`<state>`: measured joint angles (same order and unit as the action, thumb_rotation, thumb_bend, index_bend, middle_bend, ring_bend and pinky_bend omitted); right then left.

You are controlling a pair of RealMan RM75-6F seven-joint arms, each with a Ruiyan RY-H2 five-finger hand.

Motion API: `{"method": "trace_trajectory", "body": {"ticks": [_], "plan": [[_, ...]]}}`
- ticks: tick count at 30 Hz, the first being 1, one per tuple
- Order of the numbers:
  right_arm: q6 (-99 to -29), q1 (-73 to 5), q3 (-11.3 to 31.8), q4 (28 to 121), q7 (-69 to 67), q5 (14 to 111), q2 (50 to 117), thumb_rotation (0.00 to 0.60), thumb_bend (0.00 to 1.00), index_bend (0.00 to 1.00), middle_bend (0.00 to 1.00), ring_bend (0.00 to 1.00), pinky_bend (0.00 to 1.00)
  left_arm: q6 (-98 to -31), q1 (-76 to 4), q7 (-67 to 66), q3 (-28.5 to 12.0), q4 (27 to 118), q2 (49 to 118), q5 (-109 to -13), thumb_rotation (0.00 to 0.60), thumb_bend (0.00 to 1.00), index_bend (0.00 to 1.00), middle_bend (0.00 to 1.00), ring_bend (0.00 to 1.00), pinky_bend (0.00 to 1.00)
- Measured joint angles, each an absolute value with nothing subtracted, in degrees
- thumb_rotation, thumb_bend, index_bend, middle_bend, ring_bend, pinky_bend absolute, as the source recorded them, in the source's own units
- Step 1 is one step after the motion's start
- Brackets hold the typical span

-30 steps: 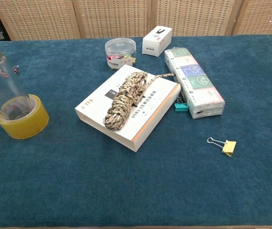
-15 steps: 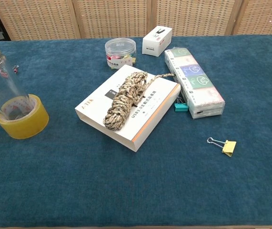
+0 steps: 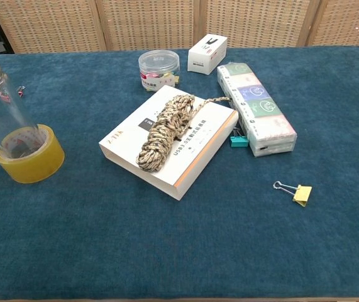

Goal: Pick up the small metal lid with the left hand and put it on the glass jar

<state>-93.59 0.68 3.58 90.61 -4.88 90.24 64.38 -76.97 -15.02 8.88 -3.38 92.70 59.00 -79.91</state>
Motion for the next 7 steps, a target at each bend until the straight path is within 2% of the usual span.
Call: {"method": "trace_trajectory", "body": {"ticks": [7], "plan": [[-94.26, 1.05, 3.93, 90.88, -1.94, 89.83, 64.34, 0.6, 0.0, 0.0, 0.0, 0.0, 0.0, -82.46, -9.53, 10.71, -1.97, 87.6, 62.96, -78.93, 0.6, 0.02, 0.0, 0.0, 0.0, 0.0]]}}
